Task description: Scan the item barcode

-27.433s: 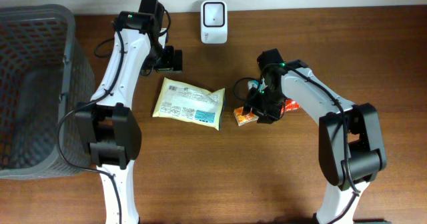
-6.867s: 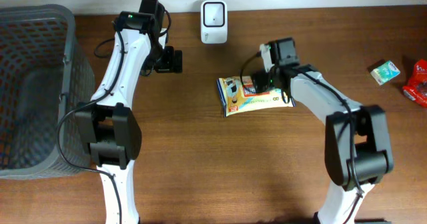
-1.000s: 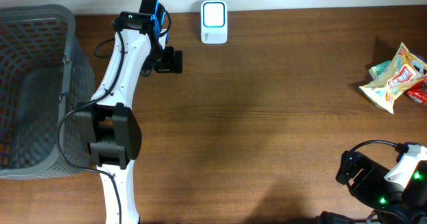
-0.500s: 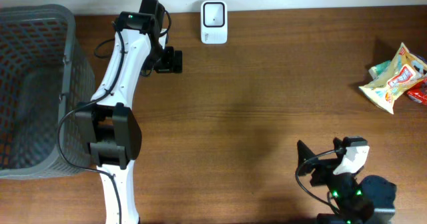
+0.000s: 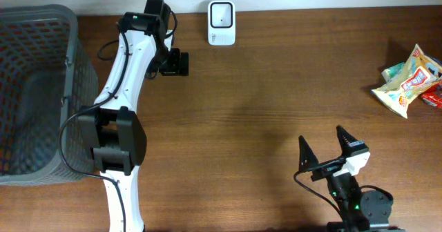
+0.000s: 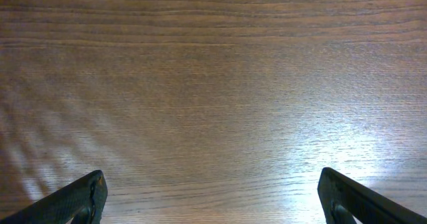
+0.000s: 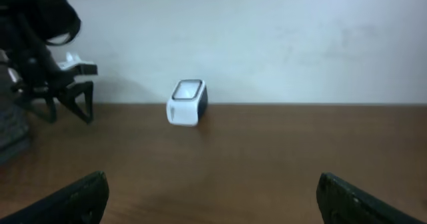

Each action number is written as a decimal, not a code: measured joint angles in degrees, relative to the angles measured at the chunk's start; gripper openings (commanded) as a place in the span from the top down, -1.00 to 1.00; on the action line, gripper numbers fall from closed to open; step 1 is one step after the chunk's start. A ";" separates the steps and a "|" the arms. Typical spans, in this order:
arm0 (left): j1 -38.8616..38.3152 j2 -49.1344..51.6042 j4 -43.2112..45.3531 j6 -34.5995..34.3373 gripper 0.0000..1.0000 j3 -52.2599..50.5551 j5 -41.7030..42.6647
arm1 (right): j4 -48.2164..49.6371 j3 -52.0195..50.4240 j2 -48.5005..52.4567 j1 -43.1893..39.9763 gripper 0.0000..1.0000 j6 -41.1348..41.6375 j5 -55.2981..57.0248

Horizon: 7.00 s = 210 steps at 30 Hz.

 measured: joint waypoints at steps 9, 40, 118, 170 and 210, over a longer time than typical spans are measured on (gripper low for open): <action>0.02 0.00 0.00 0.00 -0.98 0.00 0.00 | 0.09 -3.76 -0.13 0.74 -0.97 -1.75 2.43; 0.00 0.00 0.00 0.00 -0.98 0.00 0.00 | -2.10 -3.80 -0.11 0.79 -0.97 -3.17 12.02; -1.64 -119.21 80.81 17.27 -0.98 -119.82 4.04 | -1.92 -3.80 -0.20 0.83 -0.97 -3.23 12.02; 12.24 -129.28 70.73 7.67 -0.98 -123.05 -1.46 | -1.92 -3.80 -0.20 0.83 -0.97 -3.21 12.02; 12.24 -129.31 70.73 7.65 -0.99 -123.05 -1.46 | -1.92 -3.80 -0.20 0.83 -0.97 -3.19 12.04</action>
